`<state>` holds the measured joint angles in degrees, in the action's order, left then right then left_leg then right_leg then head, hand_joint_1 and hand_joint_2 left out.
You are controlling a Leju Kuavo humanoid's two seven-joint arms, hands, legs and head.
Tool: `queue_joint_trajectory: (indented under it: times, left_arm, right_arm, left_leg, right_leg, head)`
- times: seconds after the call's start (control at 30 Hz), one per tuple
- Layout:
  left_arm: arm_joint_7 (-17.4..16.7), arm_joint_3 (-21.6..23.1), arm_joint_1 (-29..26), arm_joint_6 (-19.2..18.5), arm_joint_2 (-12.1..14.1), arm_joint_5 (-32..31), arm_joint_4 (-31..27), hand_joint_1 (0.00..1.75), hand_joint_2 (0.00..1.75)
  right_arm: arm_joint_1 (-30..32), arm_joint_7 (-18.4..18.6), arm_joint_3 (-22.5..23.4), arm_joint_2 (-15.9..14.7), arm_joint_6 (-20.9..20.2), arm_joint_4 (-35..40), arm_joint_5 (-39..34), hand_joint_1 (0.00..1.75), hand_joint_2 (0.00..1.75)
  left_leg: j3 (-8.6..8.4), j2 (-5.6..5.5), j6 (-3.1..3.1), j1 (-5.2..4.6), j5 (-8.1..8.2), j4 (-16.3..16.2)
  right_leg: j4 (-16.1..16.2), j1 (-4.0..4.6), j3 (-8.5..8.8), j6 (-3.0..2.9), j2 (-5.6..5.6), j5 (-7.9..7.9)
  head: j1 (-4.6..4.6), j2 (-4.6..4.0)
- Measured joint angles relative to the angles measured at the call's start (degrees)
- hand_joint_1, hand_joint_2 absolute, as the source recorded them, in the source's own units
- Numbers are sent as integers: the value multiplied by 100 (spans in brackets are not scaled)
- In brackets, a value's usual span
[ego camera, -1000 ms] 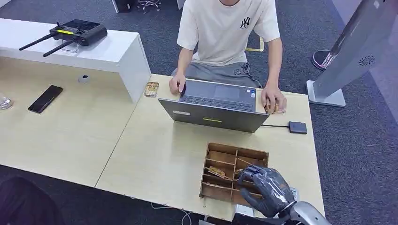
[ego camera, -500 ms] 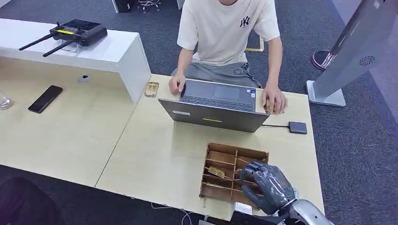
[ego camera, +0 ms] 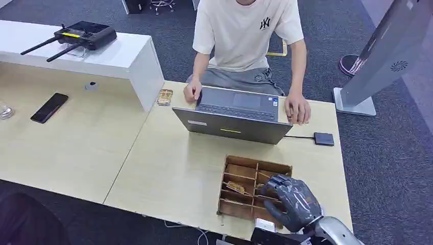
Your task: Pass the card to the sensor for recognition and then transmit it.
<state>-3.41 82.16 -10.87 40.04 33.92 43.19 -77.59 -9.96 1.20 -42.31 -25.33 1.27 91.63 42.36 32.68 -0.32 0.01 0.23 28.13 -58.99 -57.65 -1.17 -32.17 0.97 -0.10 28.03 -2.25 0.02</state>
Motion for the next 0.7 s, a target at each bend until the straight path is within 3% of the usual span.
queue_joint_trajectory:
  times: [0.07, 0.23, 0.7]
  left_arm:
    - [0, 0, -1, 0, 15, -17, 0, 0, 0]
    - [-9, 2, -2, 0, 44, -18, 0, 0, 0]
    - [7, 2, -1, 0, 46, 87, 0, 0, 0]
  right_arm:
    - [0, 2, 0, 0, -4, -9, 26, 70, 175]
    - [-1, 44, -2, 0, -9, -50, 79, 82, 175]
    - [-66, 52, -46, 0, -68, -109, 79, 89, 175]
  left_leg:
    - [0, 0, 0, 0, 0, 0]
    - [0, 0, 0, 0, 0, 0]
    - [-2, 0, 0, 0, 0, 0]
  right_leg:
    - [0, 0, 0, 0, 0, 0]
    - [0, 0, 0, 0, 0, 0]
    - [0, 0, 1, 0, 0, 0]
  head:
    - [0, 0]
    - [0, 0]
    - [0, 0]
